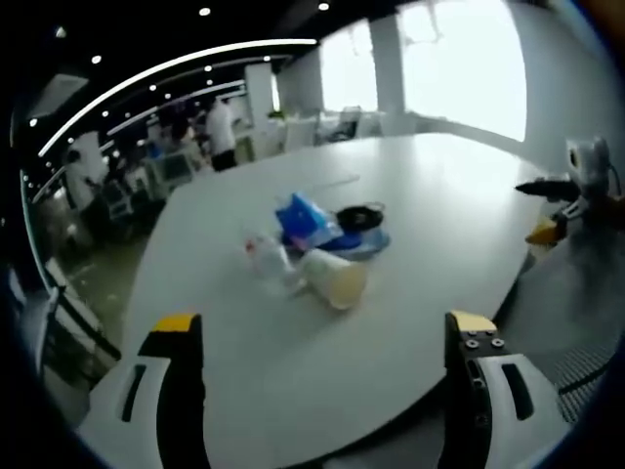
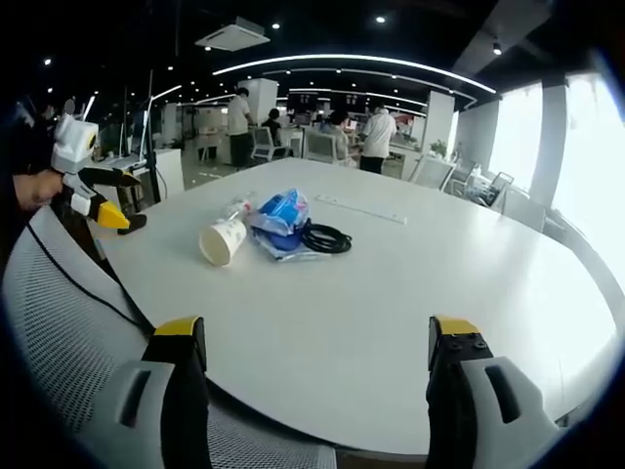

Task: Arrange the tabletop items into an orderly group along one side of the table until the central work area is clear of visible clutter.

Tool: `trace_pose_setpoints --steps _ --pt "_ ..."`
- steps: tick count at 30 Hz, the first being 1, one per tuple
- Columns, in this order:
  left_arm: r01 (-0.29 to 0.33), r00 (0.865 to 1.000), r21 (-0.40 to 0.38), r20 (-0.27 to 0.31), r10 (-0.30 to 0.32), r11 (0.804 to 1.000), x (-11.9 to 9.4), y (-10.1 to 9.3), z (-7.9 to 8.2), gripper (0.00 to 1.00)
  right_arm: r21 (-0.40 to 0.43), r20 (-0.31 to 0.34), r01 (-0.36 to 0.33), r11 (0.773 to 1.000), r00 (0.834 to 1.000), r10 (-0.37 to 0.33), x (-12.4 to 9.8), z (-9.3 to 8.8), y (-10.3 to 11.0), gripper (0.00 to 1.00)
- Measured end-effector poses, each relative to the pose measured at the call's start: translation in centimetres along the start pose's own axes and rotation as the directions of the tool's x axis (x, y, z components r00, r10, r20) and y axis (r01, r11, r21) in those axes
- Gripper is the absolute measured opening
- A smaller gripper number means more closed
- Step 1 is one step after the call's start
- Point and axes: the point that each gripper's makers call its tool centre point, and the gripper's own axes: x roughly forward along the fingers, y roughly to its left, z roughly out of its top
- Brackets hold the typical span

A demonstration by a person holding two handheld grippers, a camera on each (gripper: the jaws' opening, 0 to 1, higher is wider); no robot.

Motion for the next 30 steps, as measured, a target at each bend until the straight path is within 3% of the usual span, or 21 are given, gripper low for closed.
trace_pose_setpoints --steps 30 --pt "0.020 1.000 0.016 -0.008 -0.020 1.000 3.0 1.3 2.2 1.00 0.001 -0.015 0.012 1.000 1.000 -0.012 0.2 -0.2 -0.1 0.92"
